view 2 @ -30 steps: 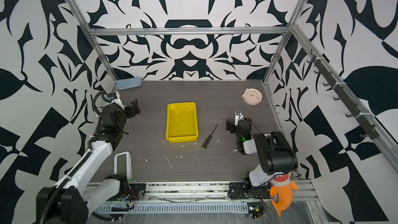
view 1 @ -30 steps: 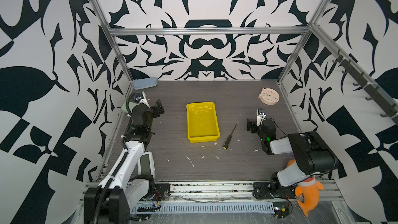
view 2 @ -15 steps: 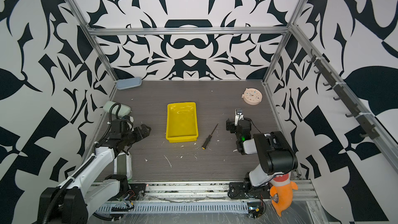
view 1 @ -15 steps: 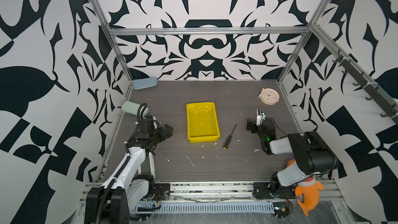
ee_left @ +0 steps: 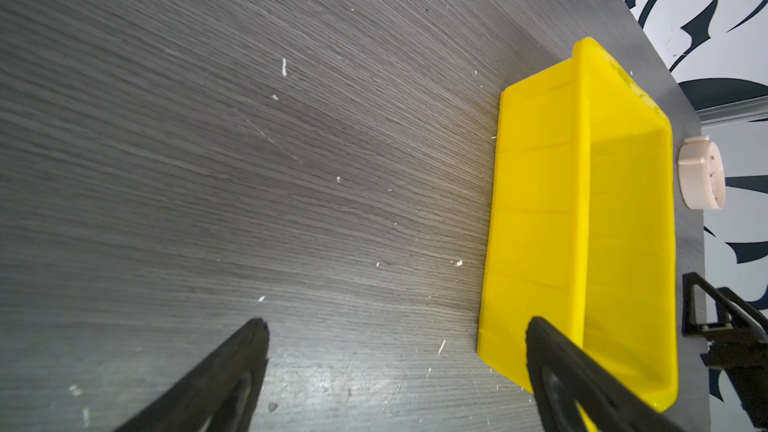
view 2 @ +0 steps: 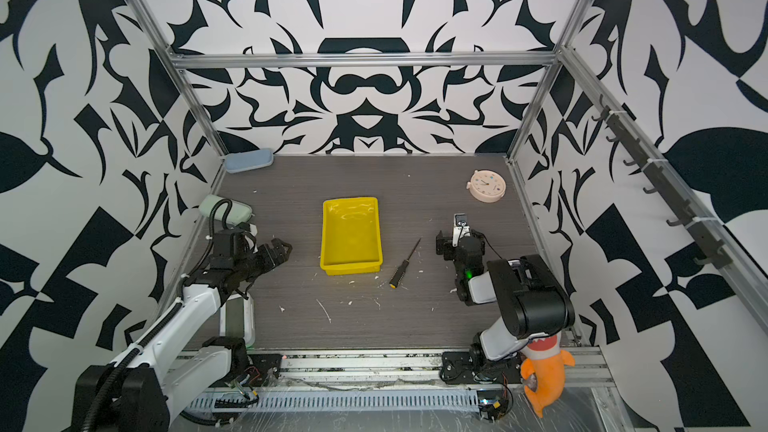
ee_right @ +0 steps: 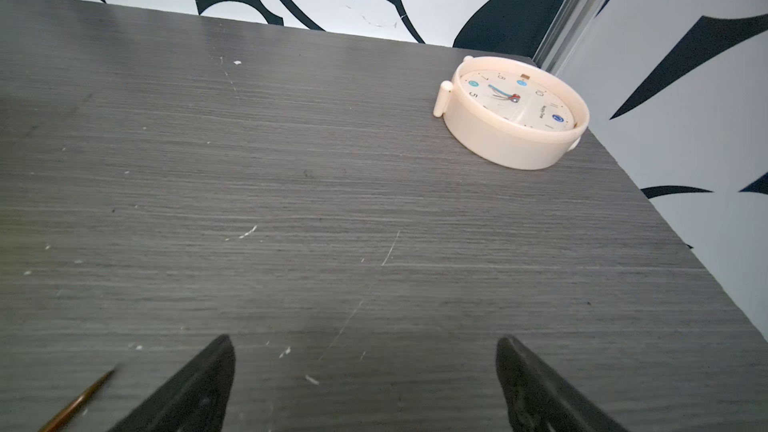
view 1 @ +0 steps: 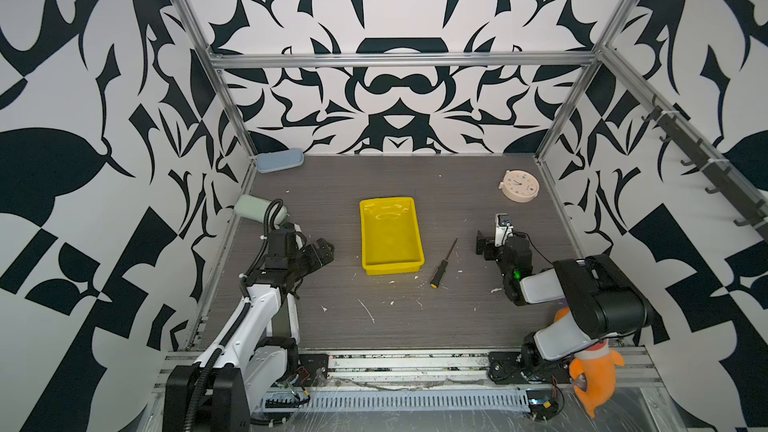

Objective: Put the screwdriver in the bin

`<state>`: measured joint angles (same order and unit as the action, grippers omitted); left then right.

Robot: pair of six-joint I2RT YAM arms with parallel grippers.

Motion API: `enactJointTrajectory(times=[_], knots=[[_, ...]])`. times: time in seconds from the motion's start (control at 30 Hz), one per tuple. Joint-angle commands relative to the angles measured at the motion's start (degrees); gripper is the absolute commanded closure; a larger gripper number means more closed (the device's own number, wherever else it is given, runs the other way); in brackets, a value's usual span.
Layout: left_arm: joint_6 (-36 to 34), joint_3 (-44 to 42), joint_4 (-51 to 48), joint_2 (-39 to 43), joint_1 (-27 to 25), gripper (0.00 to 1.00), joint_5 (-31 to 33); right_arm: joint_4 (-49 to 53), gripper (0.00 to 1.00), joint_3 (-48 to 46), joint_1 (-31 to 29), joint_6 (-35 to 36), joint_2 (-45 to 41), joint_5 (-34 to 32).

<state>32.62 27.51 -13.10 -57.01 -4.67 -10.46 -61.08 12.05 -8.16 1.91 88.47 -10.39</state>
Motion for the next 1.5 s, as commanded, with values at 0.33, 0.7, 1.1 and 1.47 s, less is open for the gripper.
enactJointTrajectory(times=[0.33,0.7,1.1,1.47], knots=[[0.6,0.84,-0.26,-0.62,0.01,0.01,-0.83,70.92,0.0,31.11,-1.63,-8.92,-24.78,10.17],[0.51,0.97,-0.26,-1.07,0.01,0.01,-1.06,84.83,0.0,24.98,-0.86,-45.41,-39.85,2.11],[0.95,0.38,0.01,0.09,0.01,0.01,-1.23,92.73,0.0,25.11,-1.53,-54.03,-31.78,11.09],[0.95,0.44,0.0,-0.38,0.01,0.01,-0.75,86.87,0.1,20.75,-26.06,-79.82,-35.54,-2.79]])
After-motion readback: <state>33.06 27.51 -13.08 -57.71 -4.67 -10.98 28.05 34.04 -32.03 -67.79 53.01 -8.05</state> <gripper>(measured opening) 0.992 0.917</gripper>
